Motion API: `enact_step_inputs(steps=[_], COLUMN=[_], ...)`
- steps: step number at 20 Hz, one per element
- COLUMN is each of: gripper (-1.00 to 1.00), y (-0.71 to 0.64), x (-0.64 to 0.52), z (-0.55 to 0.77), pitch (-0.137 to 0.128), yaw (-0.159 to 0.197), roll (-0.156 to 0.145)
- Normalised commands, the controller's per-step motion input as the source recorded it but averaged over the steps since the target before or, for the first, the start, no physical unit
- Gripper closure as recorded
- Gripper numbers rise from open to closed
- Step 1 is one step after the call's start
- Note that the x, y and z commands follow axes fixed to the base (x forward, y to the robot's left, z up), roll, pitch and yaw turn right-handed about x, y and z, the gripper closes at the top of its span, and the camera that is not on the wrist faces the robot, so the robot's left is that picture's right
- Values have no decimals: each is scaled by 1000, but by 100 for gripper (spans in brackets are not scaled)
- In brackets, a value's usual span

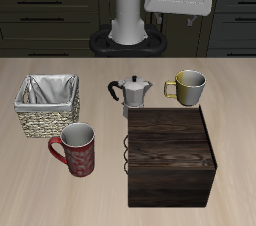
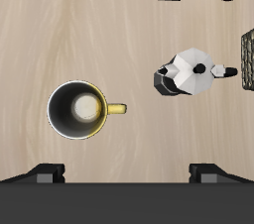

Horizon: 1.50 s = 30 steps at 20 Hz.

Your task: Place the white and yellow mug in the basket

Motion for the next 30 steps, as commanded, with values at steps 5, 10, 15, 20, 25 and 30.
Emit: enact_step_inputs(steps=[5, 10, 15, 20, 25, 30], gripper=[-100, -100, -100, -100, -100, -100], y=[-112, -55, 7, 144, 273, 239], x=[20, 116, 9, -103, -74, 25], z=[-64, -245, -268, -232, -176, -77], pitch=[-34, 10, -27, -8, -30, -15], yaw=[-68, -46, -22, 5, 9, -6], roll=[-9, 22, -31, -33, -51, -34])
